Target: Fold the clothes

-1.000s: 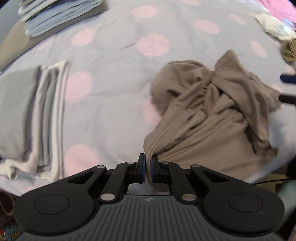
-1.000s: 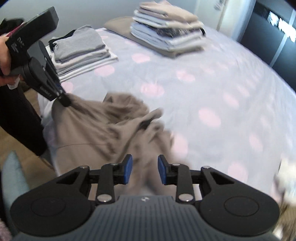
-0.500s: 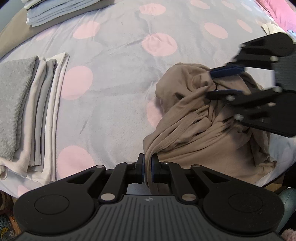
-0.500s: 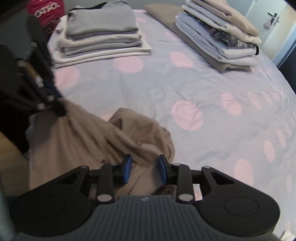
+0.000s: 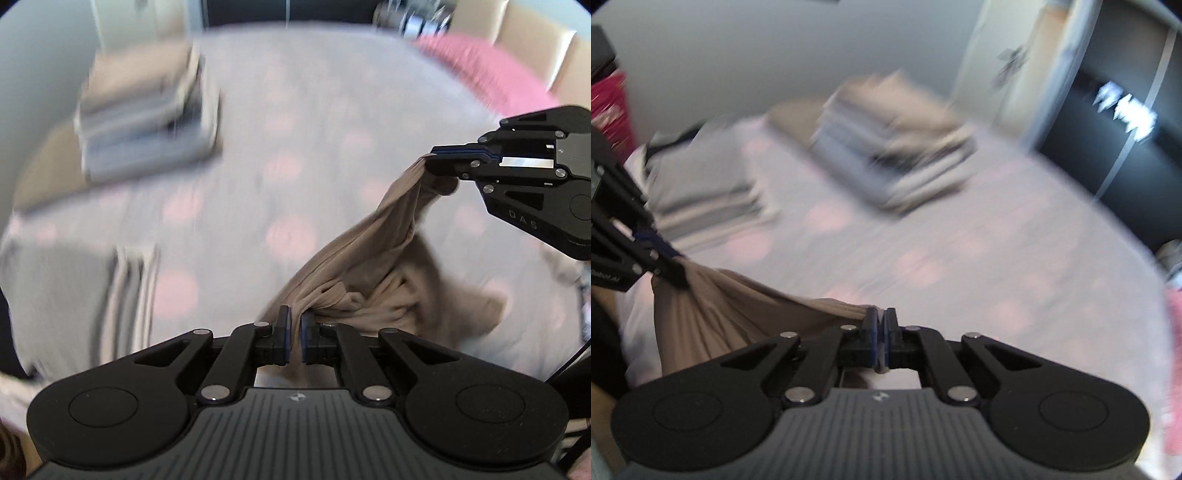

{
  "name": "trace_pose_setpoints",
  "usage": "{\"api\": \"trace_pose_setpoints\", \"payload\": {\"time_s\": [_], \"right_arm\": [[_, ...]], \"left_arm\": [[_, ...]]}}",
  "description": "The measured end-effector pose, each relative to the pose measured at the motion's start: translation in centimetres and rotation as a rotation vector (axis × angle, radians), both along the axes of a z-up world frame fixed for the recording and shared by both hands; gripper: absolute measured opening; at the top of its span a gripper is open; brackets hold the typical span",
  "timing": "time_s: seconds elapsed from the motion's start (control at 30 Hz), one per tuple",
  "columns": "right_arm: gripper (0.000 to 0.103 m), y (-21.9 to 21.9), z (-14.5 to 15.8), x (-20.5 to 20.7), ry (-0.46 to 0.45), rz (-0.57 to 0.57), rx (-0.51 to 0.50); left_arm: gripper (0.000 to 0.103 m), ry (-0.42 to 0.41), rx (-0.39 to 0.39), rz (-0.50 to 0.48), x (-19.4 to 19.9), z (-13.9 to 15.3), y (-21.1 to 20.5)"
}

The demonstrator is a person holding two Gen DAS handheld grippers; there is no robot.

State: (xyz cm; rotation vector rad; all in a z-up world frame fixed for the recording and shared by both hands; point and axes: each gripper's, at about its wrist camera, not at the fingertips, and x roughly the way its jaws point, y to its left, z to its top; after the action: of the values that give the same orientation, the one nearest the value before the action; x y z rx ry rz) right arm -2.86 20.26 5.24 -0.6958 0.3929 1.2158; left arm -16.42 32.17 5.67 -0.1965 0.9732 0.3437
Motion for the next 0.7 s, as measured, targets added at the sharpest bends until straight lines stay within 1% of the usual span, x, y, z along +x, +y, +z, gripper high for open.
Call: {"api": "trace_pose_setpoints", "payload": {"time_s": [0.07,0.2,0.27,0.33,0.43,0.5,0.57,0.63,0.67,0.7], "right_arm": [[0.004,-2.1,3.9,0.0,-0.064,-0.052,0.078],[0.004,-6.9,11.5,-0.4,-0.138,-0.147,0.258],[0.004,-9.2,14.7,-1.3,-0.183,-0.181,0.338],[0.004,-11.3,17.6,-2.1,-0.221,-0.209,0.405],[0.004,-13.9,21.0,-3.3,-0.264,-0.244,0.478],[0.004,-15.3,22.1,-3.7,-0.265,-0.256,0.493],[0.004,-16.3,22.2,-3.6,-0.236,-0.264,0.483],[0.004,-16.8,21.1,-3.0,-0.206,-0.271,0.447],[0.004,-16.8,19.9,-2.6,-0.185,-0.274,0.414],[0.004,-16.6,18.1,-2.0,-0.145,-0.280,0.366]], "left_arm": [[0.003,-0.079,0.063,-0.022,-0.1,3.9,-1.3],[0.003,-0.239,0.155,-0.065,-0.5,11.1,-4.3],[0.003,-0.308,0.205,-0.088,-0.8,14.1,-6.0],[0.003,-0.369,0.242,-0.115,-1.2,16.8,-7.6],[0.003,-0.424,0.252,-0.158,-1.7,19.5,-9.4],[0.003,-0.436,0.275,-0.180,-1.8,20.1,-10.6],[0.003,-0.411,0.270,-0.213,-1.4,19.4,-11.4],[0.003,-0.351,0.245,-0.243,-0.3,17.3,-11.7],[0.003,-0.310,0.225,-0.255,0.3,15.5,-11.7],[0.003,-0.267,0.202,-0.267,0.8,13.8,-11.8]]}}
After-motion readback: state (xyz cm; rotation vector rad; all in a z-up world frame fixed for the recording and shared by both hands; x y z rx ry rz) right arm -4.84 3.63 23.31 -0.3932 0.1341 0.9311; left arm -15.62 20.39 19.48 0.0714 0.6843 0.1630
